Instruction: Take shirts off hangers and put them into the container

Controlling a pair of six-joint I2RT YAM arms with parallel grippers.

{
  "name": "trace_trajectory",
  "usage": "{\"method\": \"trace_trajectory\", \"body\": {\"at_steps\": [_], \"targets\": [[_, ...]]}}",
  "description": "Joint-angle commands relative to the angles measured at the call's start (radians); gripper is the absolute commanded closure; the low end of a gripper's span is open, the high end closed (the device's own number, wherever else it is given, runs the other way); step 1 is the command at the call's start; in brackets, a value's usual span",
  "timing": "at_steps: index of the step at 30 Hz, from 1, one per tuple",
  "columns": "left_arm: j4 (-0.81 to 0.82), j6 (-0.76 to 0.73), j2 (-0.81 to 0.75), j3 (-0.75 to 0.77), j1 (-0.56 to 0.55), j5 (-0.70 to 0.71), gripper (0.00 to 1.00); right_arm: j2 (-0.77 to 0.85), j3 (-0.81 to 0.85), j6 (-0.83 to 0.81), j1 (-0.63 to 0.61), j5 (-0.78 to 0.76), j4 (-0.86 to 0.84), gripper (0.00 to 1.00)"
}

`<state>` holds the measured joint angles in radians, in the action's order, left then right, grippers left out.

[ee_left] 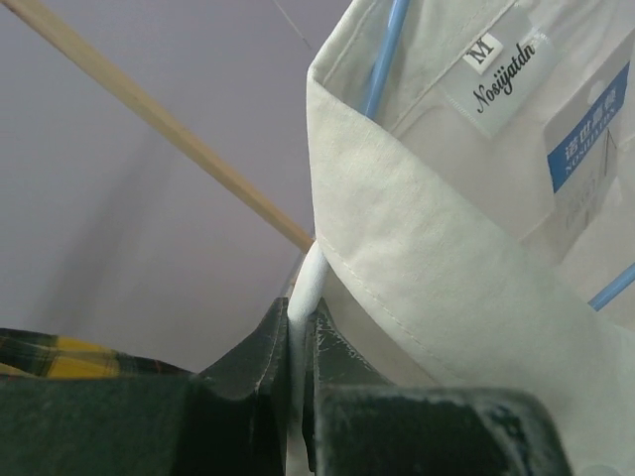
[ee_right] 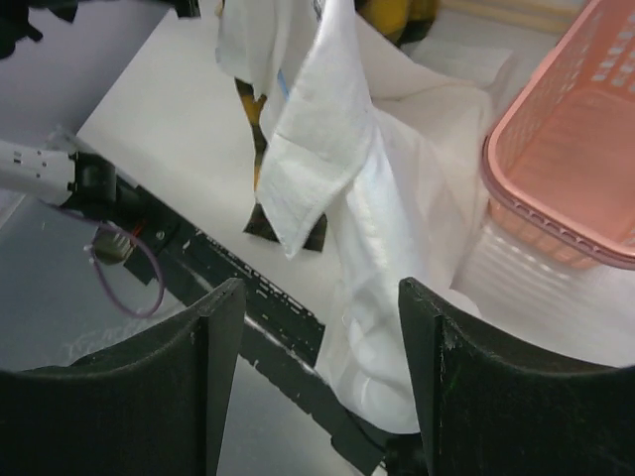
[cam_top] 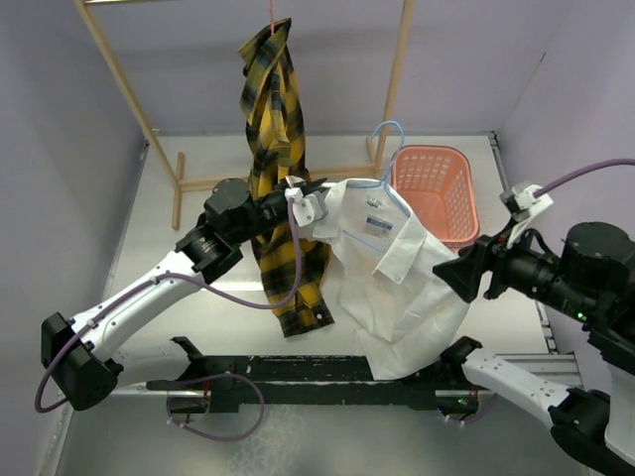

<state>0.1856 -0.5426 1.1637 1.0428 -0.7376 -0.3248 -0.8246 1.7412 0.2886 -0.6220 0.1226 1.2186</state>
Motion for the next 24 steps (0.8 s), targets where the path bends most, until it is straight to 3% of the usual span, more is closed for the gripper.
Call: {"method": "trace_trajectory", "body": {"at_steps": [1,8,14,20,24], "targets": [[0.032,-0.124,0.031,0.12,-0.049,0.182,1.0,-0.048,0.181,0.005,-0.004,-0.164,0.064,0.35],[-0.012,-0.359,0.177,0.31,-0.242,0.565,1.0,-0.148,0.202,0.017,-0.004,-0.247,0.0,0.43],[0.088,-0.483,0.257,0.422,-0.365,0.882,1.0,-0.193,0.146,0.038,-0.004,-0.482,-0.056,0.46],[0.248,-0.664,0.293,0.455,-0.46,1.049,1.0,-0.196,0.083,0.048,-0.003,-0.548,-0.084,0.45],[0.27,-0.683,0.284,0.452,-0.477,1.088,1.0,-0.167,0.021,0.053,-0.004,-0.604,-0.119,0.46]]}}
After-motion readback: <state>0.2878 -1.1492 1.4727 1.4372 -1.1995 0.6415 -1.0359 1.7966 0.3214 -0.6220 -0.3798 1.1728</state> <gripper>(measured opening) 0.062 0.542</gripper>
